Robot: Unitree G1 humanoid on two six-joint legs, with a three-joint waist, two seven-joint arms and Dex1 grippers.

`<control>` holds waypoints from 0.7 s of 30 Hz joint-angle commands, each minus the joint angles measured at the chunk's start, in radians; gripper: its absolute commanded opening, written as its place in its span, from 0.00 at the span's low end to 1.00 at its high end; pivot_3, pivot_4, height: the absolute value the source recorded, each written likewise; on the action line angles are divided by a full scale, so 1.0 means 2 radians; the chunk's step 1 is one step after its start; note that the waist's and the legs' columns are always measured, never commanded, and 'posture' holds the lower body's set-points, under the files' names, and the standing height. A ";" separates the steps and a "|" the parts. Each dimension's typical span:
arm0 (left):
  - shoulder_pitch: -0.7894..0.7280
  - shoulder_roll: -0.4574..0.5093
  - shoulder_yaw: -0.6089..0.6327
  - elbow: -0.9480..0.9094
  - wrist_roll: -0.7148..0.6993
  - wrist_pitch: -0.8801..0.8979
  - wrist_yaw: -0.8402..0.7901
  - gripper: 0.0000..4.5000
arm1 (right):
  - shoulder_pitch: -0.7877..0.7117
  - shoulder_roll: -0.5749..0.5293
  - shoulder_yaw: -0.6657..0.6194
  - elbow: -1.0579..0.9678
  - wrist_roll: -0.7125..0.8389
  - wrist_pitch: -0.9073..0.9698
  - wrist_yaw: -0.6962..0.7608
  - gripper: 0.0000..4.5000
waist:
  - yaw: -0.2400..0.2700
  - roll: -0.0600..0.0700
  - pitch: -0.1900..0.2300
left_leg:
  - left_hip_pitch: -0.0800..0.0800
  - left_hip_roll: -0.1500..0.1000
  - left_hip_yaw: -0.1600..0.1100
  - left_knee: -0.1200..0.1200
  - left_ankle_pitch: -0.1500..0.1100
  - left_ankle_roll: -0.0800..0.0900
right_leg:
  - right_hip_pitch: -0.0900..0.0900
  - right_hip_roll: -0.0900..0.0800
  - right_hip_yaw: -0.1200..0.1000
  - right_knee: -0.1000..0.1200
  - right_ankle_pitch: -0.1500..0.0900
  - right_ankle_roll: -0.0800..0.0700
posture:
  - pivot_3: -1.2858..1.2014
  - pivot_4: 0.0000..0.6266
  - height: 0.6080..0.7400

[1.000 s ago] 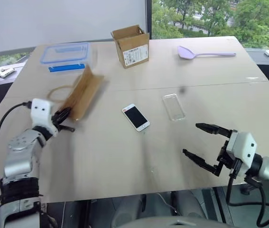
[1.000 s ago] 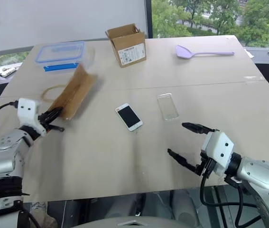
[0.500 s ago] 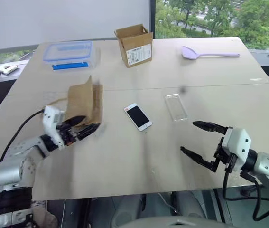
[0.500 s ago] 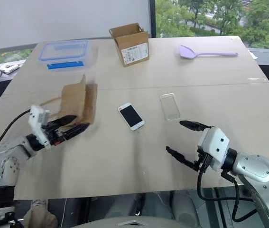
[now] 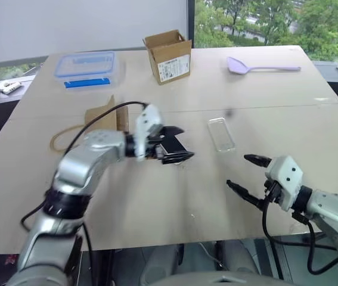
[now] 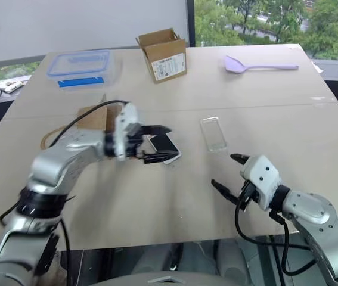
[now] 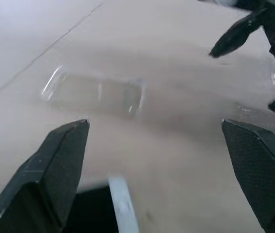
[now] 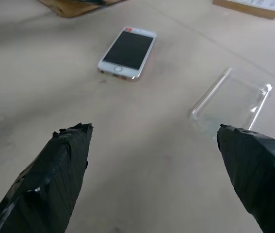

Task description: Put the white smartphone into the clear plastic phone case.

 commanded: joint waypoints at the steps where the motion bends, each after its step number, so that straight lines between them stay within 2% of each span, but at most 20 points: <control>1: -0.074 -0.044 -0.057 0.139 0.073 -0.083 -0.041 1.00 | 0.013 -0.001 -0.020 -0.024 -0.013 -0.018 -0.009 1.00 | 0.000 0.000 0.000 | 0.000 0.000 0.000 0.000 0.000 0.000 | 0.000 0.000 0.000 0.000 0.000 0.000 | 0.52 0.24 1.00; 4: -0.145 -0.101 -0.071 0.279 0.119 -0.083 -0.007 1.00 | 0.028 0.008 -0.026 -0.037 -0.030 -0.010 -0.036 1.00 | -0.004 0.000 0.000 | 0.000 -0.001 0.000 0.000 0.000 0.000 | 0.000 0.000 0.000 0.000 0.000 0.000 | 0.52 0.24 1.00; 8: -0.212 -0.171 -0.031 0.361 0.122 0.057 0.089 1.00 | 0.057 0.021 -0.026 -0.065 -0.049 -0.004 -0.066 1.00 | -0.008 -0.001 0.000 | -0.004 -0.001 -0.001 0.002 0.000 0.000 | -0.003 0.000 -0.001 0.000 0.000 0.001 | 0.52 0.24 1.00; 10: -0.222 -0.194 -0.002 0.340 0.110 0.140 0.133 1.00 | 0.073 0.030 -0.019 -0.081 -0.060 -0.002 -0.080 1.00 | -0.012 -0.001 0.000 | -0.008 -0.001 -0.002 0.006 0.000 0.001 | -0.005 0.000 -0.001 0.002 -0.001 0.001 | 0.52 0.24 1.00; 15: -0.231 -0.245 0.055 0.294 0.124 0.308 0.267 1.00 | 0.090 0.044 -0.004 -0.098 -0.077 0.002 -0.097 1.00 | -0.013 -0.001 0.000 | -0.007 -0.001 -0.001 0.007 -0.001 0.001 | -0.006 -0.001 0.000 0.004 -0.001 0.002 | 0.52 0.24 1.00; 21: -0.217 -0.283 0.077 0.250 0.149 0.385 0.374 1.00 | 0.077 0.044 -0.002 -0.096 -0.079 0.008 -0.093 1.00 | -0.014 -0.001 0.000 | -0.005 -0.001 -0.001 0.007 0.000 0.000 | -0.005 0.000 0.001 0.008 -0.001 0.002 | 0.52 0.24 1.00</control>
